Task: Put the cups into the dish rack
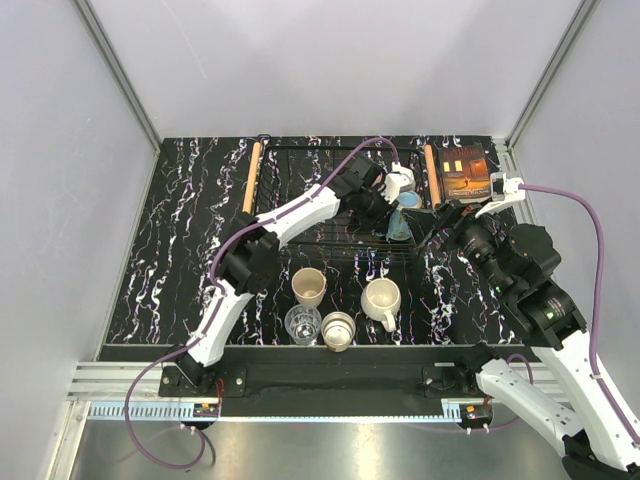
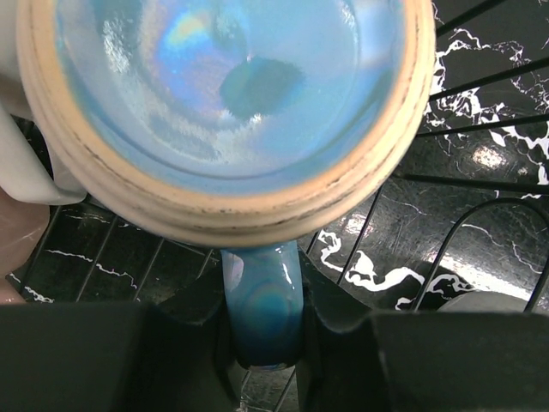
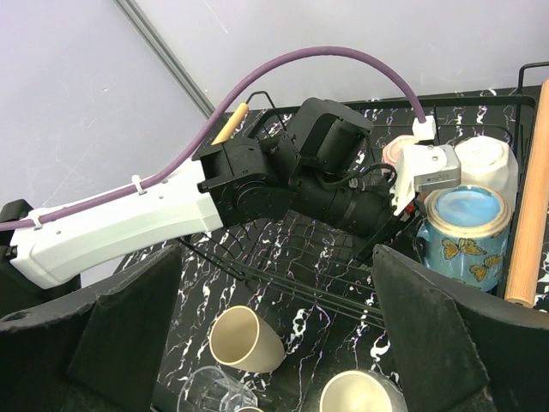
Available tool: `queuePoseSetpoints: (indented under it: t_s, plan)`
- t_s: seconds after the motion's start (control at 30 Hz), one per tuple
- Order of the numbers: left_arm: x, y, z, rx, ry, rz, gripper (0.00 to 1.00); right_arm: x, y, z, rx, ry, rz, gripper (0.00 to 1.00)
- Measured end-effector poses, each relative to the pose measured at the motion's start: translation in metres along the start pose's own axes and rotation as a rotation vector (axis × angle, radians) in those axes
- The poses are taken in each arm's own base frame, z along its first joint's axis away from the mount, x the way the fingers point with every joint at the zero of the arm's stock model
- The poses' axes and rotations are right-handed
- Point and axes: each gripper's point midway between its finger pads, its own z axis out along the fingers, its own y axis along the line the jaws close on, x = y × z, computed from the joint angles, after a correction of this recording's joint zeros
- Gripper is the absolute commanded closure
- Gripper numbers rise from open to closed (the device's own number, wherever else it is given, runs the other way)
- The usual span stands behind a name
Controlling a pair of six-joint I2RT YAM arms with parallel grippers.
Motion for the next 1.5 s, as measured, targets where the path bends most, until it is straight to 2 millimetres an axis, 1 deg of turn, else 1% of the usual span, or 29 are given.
queuePoseSetpoints:
  t_s: [0.03,0.07,0.1,0.13,0.23,0.37,0.57,0.63,0.7,0.77,0.9,0.97,1.03,1.07,1.1,1.13,1.2,1.23,1.27,1.33,1.4,1.43,1.5]
  plan:
    - [0.0,0.0,0.0,0.0,0.0,0.005,0.5,0.0,0.0,0.0,0.0,0.0,-0.001,0.0]
    - [0.0,0.0,0.0,0.0,0.001,0.011,0.41,0.0,0.0,0.0,0.0,0.001,-0.002,0.0]
    - [0.001,0.001,0.0,-0.001,0.002,0.022,0.36,0.0,0.0,0.0,0.001,0.001,-0.003,0.0]
    - [0.001,0.001,0.0,-0.001,0.003,0.022,0.21,0.0,0.0,0.0,0.002,0.003,-0.003,0.0]
    - [0.001,0.002,0.0,-0.004,0.001,0.04,0.08,0.002,-0.001,0.0,0.005,0.01,-0.005,0.0]
    - [0.001,0.003,0.0,-0.008,0.003,0.038,0.05,0.005,-0.003,0.001,0.012,0.024,-0.007,0.0]
    - [0.001,0.001,-0.003,-0.009,0.008,0.03,0.04,0.008,-0.003,0.004,0.014,0.042,-0.012,0.0]
    - [0.0,-0.002,-0.01,-0.007,0.012,0.021,0.04,0.012,-0.005,0.008,0.022,0.062,-0.017,0.0]
    - [-0.006,-0.008,-0.022,-0.004,0.007,0.018,0.04,0.02,-0.009,0.013,0.035,0.091,-0.028,0.0]
    - [-0.017,-0.016,-0.04,-0.001,-0.014,0.017,0.04,0.028,-0.012,0.019,0.047,0.121,-0.037,0.0]
    - [-0.048,-0.039,-0.092,0.004,-0.088,0.028,0.04,0.045,-0.016,0.03,0.051,0.188,-0.053,0.0]
    - [-0.064,-0.05,-0.127,-0.002,-0.139,0.035,0.04,0.055,-0.017,0.033,0.044,0.228,-0.058,0.0]
    - [-0.078,-0.06,-0.163,-0.011,-0.196,0.044,0.04,0.063,-0.016,0.034,0.031,0.265,-0.062,0.04]
    - [-0.084,-0.062,-0.179,-0.018,-0.224,0.044,0.04,0.066,-0.015,0.035,0.024,0.283,-0.06,0.07]
    - [-0.089,-0.063,-0.198,-0.025,-0.252,0.036,0.04,0.07,-0.013,0.035,0.013,0.309,-0.057,0.13]
    - [-0.093,-0.062,-0.218,-0.037,-0.282,0.024,0.04,0.075,-0.011,0.035,0.002,0.335,-0.054,0.16]
    - [-0.097,-0.049,-0.26,-0.081,-0.348,-0.013,0.05,0.088,-0.01,0.034,-0.016,0.394,-0.045,0.17]
    - [-0.095,-0.04,-0.28,-0.11,-0.374,-0.037,0.06,0.096,-0.01,0.032,-0.02,0.431,-0.039,0.17]
    - [-0.088,-0.03,-0.3,-0.151,-0.398,-0.067,0.07,0.104,-0.011,0.029,-0.021,0.466,-0.034,0.17]
    - [-0.072,-0.017,-0.323,-0.21,-0.409,-0.119,0.07,0.12,-0.014,0.023,-0.016,0.528,-0.028,0.18]
    - [-0.047,-0.018,-0.331,-0.237,-0.389,-0.161,0.07,0.14,-0.013,0.013,-0.016,0.608,-0.029,0.19]
    - [-0.034,-0.022,-0.331,-0.235,-0.368,-0.181,0.08,0.148,-0.011,0.009,-0.025,0.639,-0.033,0.2]
    - [-0.015,-0.028,-0.329,-0.23,-0.341,-0.211,0.08,0.166,-0.003,-0.001,-0.039,0.709,-0.058,0.22]
